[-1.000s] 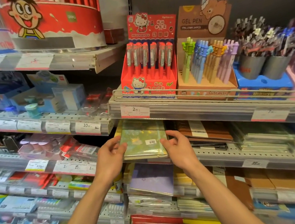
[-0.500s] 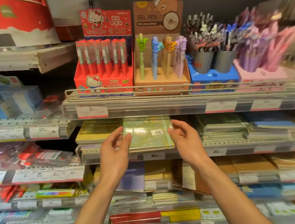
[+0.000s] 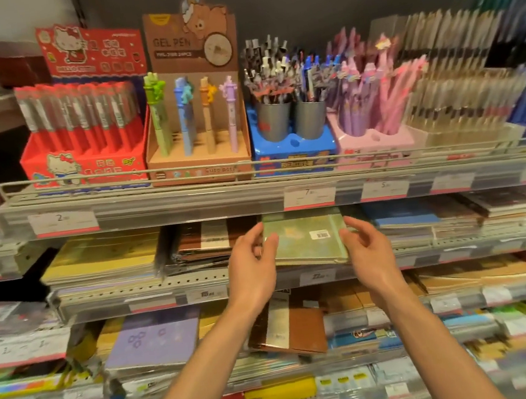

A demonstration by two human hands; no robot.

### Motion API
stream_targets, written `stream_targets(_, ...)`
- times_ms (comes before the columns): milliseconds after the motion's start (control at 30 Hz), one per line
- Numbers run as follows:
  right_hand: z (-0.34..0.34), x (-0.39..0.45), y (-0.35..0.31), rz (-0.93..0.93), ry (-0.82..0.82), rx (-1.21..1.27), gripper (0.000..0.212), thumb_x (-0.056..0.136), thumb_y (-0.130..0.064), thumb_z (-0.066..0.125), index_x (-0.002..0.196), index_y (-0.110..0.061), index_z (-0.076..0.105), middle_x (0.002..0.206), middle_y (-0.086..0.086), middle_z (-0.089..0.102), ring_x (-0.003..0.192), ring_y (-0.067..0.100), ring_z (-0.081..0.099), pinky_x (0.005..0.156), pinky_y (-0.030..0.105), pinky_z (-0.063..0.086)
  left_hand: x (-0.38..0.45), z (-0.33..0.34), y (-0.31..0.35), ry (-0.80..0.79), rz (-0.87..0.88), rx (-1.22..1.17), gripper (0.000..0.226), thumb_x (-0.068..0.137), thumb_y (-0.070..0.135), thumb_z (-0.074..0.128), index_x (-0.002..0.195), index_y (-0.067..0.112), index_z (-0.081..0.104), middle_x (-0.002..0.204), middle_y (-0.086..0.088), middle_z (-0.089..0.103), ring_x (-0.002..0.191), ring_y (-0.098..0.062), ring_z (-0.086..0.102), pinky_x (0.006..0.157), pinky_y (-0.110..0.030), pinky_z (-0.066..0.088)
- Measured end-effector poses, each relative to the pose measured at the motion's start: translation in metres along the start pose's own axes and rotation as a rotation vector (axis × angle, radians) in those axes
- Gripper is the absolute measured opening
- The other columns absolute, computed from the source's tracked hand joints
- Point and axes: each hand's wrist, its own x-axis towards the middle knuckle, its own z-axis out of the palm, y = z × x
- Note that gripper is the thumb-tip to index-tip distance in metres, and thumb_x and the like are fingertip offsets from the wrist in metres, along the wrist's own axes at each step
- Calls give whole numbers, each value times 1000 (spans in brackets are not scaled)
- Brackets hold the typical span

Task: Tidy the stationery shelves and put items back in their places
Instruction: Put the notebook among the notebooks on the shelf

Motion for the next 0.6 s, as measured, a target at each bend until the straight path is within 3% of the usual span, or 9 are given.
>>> stream_targets(100,-14,11,9,46,46,17,35,103,-25,51,138,-23,52,103,-9,65,96,6,64,89,35,56,7,23,0,-55,-5,42,50,98,36,54,143,19,46,124,1,59,88,12,56,70,-1,43)
stream_targets(167,-21,18,15,74,74,39,34,102,-24,52,136,-20,53,113,2,67,100,13,65,90,36,56,7,33,0,-111,-44,22,51,98,38,54,144,20,44,131,2,60,103,1,58,78,-7,47)
stream_targets(267,-26,24,18,79,88,69,33,101,-24,54,134,-19,55,115,6,67,101,15,66,91,39,56,4,36,2,-183,-82,-24,53,98,37,54,147,22,41,120,8,63,98,3,61,92,-26,54)
stream_targets(333,-27,27,20,88,80,83,30,100,-25,55,130,-23,56,112,4,68,102,17,67,94,45,56,0,32,3,-235,-55,-16,53,97,40,54,146,24,40,115,13,64,87,12,60,90,-21,54)
stream_targets(433,-30,26,22,94,65,28,34,97,-36,59,131,-29,56,122,2,64,112,18,63,99,47,52,-6,23,-4,-204,126,252,54,92,53,55,139,30,48,120,17,54,91,16,55,79,-9,47)
stream_targets(600,-44,-6,28,-150,45,-242,49,89,-48,65,134,-34,51,133,-11,46,115,5,52,96,27,45,-2,10,-21,-89,469,633,52,89,58,54,129,25,58,122,11,50,112,-4,48,89,-21,45)
